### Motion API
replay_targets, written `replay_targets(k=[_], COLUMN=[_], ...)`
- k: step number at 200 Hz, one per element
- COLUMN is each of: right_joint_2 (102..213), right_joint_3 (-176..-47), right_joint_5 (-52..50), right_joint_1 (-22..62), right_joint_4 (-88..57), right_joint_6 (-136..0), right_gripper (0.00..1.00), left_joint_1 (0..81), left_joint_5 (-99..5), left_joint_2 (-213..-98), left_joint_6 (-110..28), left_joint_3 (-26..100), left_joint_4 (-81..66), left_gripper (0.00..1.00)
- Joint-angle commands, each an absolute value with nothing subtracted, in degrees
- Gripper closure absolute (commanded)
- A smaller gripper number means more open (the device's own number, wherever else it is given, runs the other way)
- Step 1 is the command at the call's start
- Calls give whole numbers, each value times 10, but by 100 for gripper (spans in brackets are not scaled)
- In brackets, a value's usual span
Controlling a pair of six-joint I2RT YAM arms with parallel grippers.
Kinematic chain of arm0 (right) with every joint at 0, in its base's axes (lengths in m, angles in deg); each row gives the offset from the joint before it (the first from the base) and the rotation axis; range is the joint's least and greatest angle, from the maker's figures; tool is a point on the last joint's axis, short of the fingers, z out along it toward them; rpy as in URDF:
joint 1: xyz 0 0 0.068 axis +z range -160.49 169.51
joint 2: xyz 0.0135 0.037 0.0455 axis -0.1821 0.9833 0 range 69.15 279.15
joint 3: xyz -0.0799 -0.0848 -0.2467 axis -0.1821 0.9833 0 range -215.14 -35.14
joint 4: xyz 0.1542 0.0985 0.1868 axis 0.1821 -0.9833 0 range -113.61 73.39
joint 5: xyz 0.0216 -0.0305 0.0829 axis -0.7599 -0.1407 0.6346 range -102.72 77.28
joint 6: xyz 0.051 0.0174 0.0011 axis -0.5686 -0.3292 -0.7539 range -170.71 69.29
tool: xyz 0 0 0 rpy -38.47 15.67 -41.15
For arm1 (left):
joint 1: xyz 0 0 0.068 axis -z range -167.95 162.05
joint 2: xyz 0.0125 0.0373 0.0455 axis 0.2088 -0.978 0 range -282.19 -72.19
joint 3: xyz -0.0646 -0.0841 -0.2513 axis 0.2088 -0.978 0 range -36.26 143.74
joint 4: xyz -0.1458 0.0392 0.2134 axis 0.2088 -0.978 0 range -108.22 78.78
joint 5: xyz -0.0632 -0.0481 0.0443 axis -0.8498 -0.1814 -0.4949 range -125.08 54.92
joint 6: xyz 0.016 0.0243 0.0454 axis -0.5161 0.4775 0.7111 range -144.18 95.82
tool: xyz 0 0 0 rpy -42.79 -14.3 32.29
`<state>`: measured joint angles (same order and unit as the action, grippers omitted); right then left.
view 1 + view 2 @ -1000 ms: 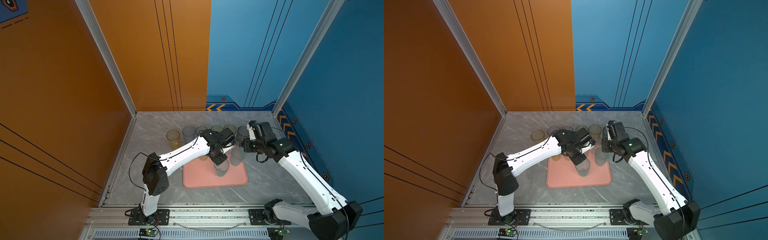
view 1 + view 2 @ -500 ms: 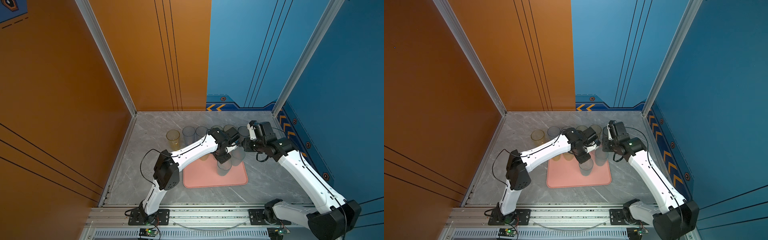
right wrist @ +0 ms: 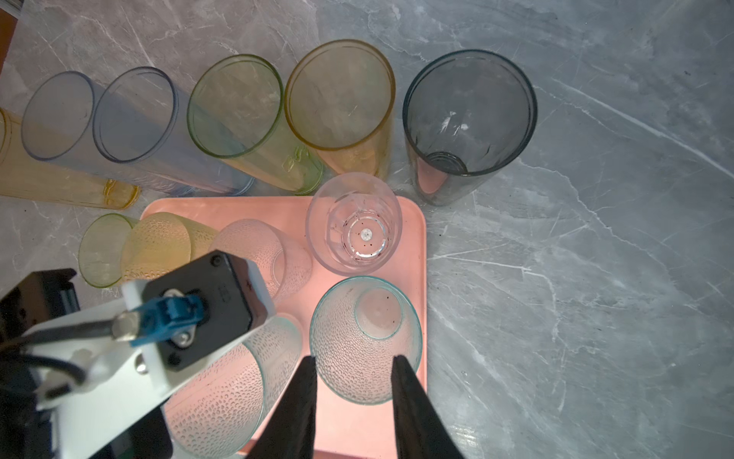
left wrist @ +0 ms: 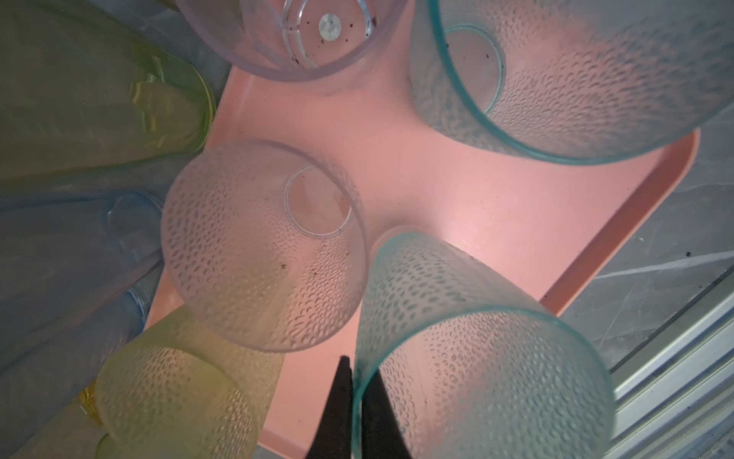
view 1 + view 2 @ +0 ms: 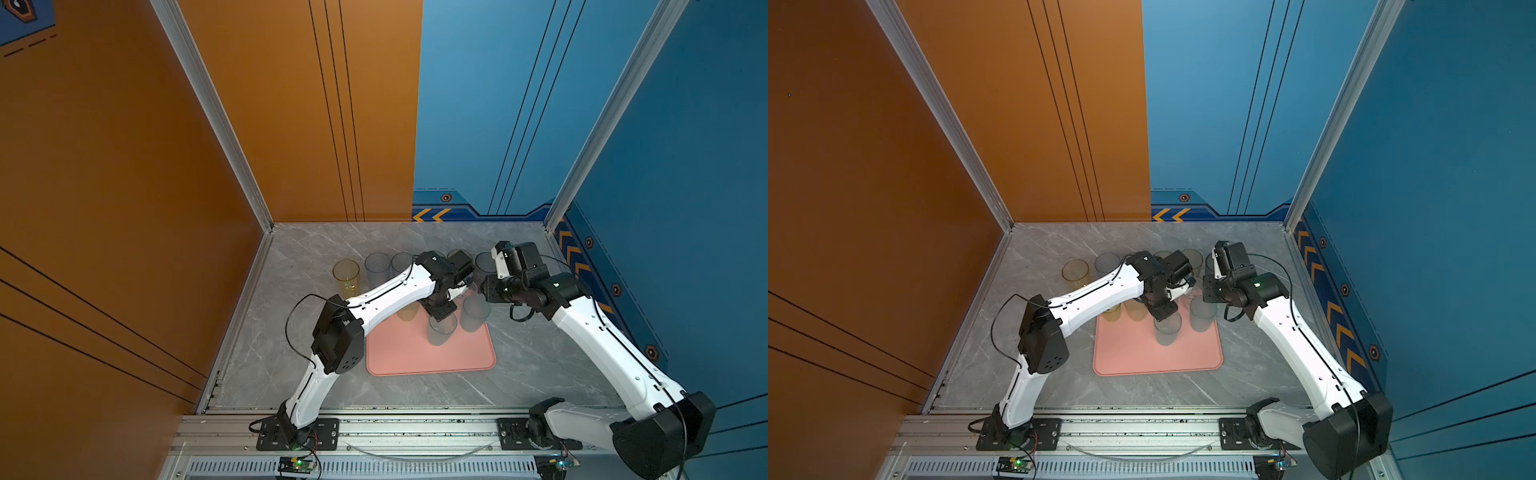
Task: Place the glasses into the tray
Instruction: Place the glass on the tray.
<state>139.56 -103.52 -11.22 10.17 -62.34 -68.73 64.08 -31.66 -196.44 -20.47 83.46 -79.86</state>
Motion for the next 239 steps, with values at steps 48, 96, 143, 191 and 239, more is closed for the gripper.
replay_targets(k=[48, 96, 143, 191, 239], right_joint_2=[1409, 1412, 1418, 1423, 1424], right_joint_3=[-1034, -1038, -1042, -1045, -1047], right_joint_5=[-106, -107, -108, -110, -110], right_joint_1=[101, 102, 107, 109, 110], right_joint_4=[-613, -614, -614, -614, -614], right_joint_6=[-689, -691, -692, -692, -692], right_gripper=[69, 69, 69, 69, 69], left_joint_1=[621, 614, 606, 603, 605], left_joint_5=[-315, -321, -323, -340, -353], left_joint_2=[-1988, -1989, -1989, -1991, -1994], left_joint_6=[-189, -188, -187, -188, -191], left_joint_3=[857, 853, 853, 852, 852], left_joint_4=[-796, -785, -776, -770, -768], left_gripper=[94, 95, 94, 94, 93])
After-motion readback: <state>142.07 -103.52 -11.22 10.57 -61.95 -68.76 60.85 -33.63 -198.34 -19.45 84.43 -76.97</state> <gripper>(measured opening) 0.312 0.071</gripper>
